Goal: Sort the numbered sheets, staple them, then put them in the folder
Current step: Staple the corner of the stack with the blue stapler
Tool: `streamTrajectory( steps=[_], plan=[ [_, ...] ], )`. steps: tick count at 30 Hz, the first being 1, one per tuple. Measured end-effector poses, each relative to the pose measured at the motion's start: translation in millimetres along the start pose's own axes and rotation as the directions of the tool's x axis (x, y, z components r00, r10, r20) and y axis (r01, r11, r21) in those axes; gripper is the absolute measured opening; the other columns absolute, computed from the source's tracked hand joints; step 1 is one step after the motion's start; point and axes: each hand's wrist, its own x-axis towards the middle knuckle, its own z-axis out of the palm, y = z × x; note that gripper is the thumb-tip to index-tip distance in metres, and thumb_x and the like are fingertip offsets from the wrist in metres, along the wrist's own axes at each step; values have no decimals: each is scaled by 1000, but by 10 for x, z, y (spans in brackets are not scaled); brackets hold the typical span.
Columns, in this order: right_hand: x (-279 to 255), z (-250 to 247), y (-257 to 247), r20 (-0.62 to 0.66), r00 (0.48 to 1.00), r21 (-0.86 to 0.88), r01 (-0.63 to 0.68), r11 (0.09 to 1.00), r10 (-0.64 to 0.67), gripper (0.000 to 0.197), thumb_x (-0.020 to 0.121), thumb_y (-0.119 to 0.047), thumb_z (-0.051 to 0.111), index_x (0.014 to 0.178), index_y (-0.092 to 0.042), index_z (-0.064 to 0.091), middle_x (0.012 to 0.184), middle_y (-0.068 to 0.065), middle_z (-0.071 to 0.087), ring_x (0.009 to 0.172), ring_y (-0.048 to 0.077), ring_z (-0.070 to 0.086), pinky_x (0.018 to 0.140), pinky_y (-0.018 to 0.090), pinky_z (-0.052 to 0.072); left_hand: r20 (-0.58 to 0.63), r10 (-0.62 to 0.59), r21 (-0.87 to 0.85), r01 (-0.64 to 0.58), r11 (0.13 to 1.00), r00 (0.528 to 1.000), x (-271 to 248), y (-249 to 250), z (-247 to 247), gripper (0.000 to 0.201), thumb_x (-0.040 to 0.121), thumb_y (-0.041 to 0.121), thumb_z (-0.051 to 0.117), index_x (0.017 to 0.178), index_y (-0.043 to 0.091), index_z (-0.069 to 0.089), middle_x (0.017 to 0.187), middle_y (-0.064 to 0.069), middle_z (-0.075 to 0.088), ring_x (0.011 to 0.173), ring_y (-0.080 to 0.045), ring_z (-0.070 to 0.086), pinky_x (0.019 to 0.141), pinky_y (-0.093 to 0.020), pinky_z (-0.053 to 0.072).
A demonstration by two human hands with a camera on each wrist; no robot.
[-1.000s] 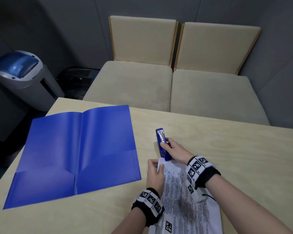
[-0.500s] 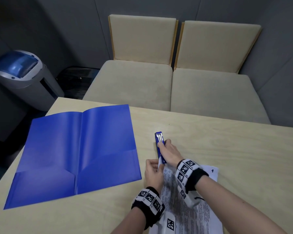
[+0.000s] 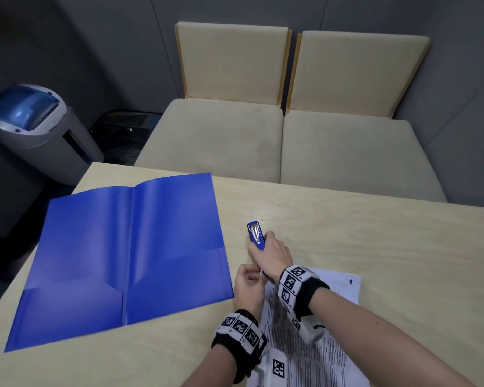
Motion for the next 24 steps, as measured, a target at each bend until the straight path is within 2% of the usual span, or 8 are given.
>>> streamTrajectory(
  steps=[4,7,9,11,13,15,19,24],
  plan=[
    [-9,26,-10,-21,1000,-58,14,998,-15,43,89,-52,42,102,-11,44,90,9,61,89,34,59,68,34,38,-5,-7,15,7,1000,1000,1,14,-15,17,80,4,67,82,14,54,73,-3,61,66,-15,58,75,-40,50],
    [-4,36,-6,-23,1000,-62,11,998,-12,44,90,-53,41,103,-11,43,95,11,64,80,31,52,68,34,38,18,16,151,-18,988,1000,9,78,-48,19,79,14,70,83,18,52,74,2,63,70,-15,60,69,-34,50],
    [-5,29,-5,-13,1000,-64,12,998,-13,43,90,-53,40,102,-11,43,96,11,65,77,29,48,68,35,39,91,60,299,-84,950,994,13,151,-92,25,78,20,73,89,18,50,81,3,64,73,-9,59,61,-20,45],
    [-13,25,-5,-6,1000,-61,26,998,-26,40,91,-52,41,99,-12,41,96,12,65,76,30,49,68,35,39,167,100,407,-161,899,981,20,194,-164,33,76,16,70,101,16,48,99,-4,62,80,-10,56,65,-15,44],
    [-34,15,-7,-6,999,-46,34,998,-35,37,90,-51,42,96,-14,38,97,12,65,80,32,53,68,35,38,254,60,331,-145,932,965,36,190,-249,52,72,18,69,117,14,43,115,-10,54,92,-14,56,81,-19,49],
    [-59,8,-5,-6,999,-38,43,998,-43,35,90,-49,43,94,-15,37,98,12,65,88,34,57,68,34,37,356,-41,152,-15,988,934,38,206,-332,67,73,21,74,129,13,37,123,-10,55,108,-19,59,95,-31,50],
    [-97,-26,-1,0,996,-31,90,995,-90,32,90,-46,45,92,-16,36,96,12,65,85,34,56,66,34,36,472,-71,102,26,994,879,57,253,-412,51,86,10,67,131,4,44,124,-13,61,115,-20,60,99,-31,49],
    [-108,-63,-42,5,987,-40,162,986,-162,31,91,-45,45,93,-15,37,93,11,64,83,34,58,65,35,37,529,-97,66,72,995,843,86,257,-381,75,69,41,75,131,8,46,126,-5,62,118,-13,58,106,-35,43]
  ],
)
